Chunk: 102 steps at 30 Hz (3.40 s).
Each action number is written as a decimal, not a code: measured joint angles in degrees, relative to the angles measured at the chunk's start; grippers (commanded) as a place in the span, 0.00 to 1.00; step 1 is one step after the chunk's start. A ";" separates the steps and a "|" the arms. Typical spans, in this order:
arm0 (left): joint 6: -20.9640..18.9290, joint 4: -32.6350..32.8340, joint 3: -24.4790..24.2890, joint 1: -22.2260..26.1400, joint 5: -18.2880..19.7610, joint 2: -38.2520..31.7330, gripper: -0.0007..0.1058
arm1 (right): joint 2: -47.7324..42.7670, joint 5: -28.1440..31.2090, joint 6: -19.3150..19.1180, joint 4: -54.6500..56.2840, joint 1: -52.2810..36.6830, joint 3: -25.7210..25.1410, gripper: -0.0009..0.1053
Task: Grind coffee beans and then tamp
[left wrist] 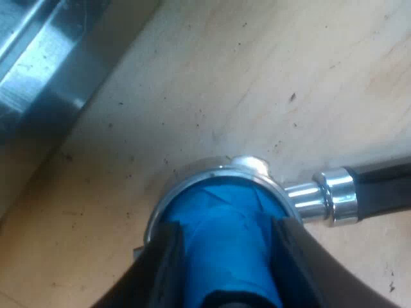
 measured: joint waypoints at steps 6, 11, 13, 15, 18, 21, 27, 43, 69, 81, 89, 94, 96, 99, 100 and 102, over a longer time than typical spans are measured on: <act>0.00 3.61 -3.79 0.00 -0.28 0.84 0.01 | 0.00 0.00 0.00 0.00 0.00 0.00 0.76; 0.00 5.77 -4.92 0.00 -0.38 0.83 0.01 | 0.00 0.00 0.00 0.00 0.00 0.00 0.76; 0.00 6.55 -5.70 0.00 -0.38 0.83 0.01 | 0.00 0.00 0.00 0.00 0.00 0.00 0.76; 0.00 9.22 -9.51 0.00 -0.57 -2.85 0.01 | 0.00 0.00 -0.33 0.00 0.00 -0.40 0.76; 0.00 10.53 -10.08 0.00 -0.85 -5.01 0.01 | 0.00 0.00 -1.56 0.00 0.00 -1.17 0.76; 0.00 12.89 -10.06 0.00 -2.20 -8.60 0.01 | 0.00 0.00 -1.66 0.00 0.00 -2.63 0.76; 0.00 14.77 -10.06 0.18 -2.54 -10.97 0.01 | 0.00 -1.25 -1.66 0.40 0.00 -6.17 0.76; 2.35 22.31 -5.81 17.23 -1.68 -16.46 0.01 | 1.65 -7.86 -2.85 6.12 0.00 -13.35 0.76; 2.50 9.13 4.67 22.86 -4.24 -6.76 0.01 | 11.58 -10.20 -3.41 0.81 0.00 -14.02 0.76; 2.50 9.13 4.67 22.86 -4.24 -6.33 0.69 | 11.58 -10.20 -3.41 0.81 0.00 -14.02 0.76; 2.50 11.44 3.84 22.86 -4.38 -6.33 0.80 | 11.58 -10.20 -3.41 0.81 0.00 -14.02 0.76; 2.50 12.55 2.36 22.86 -5.41 -8.54 0.80 | 11.58 -10.20 -1.23 0.81 0.00 -14.02 0.76; 2.61 13.70 1.67 22.86 -6.97 -10.09 0.80 | 10.22 -9.79 -1.20 2.98 0.00 -15.31 0.76; 2.56 15.26 -0.20 22.86 -9.82 -16.60 0.80 | 7.76 -8.74 -1.07 9.81 0.00 -19.78 0.76; 2.56 15.22 -0.48 22.86 -10.00 -17.92 0.80 | 7.23 -8.44 -1.07 11.46 0.00 -20.47 0.76; 2.64 15.22 -2.28 22.86 -10.63 -27.48 0.80 | 5.36 -6.93 0.16 18.31 0.00 -24.60 0.76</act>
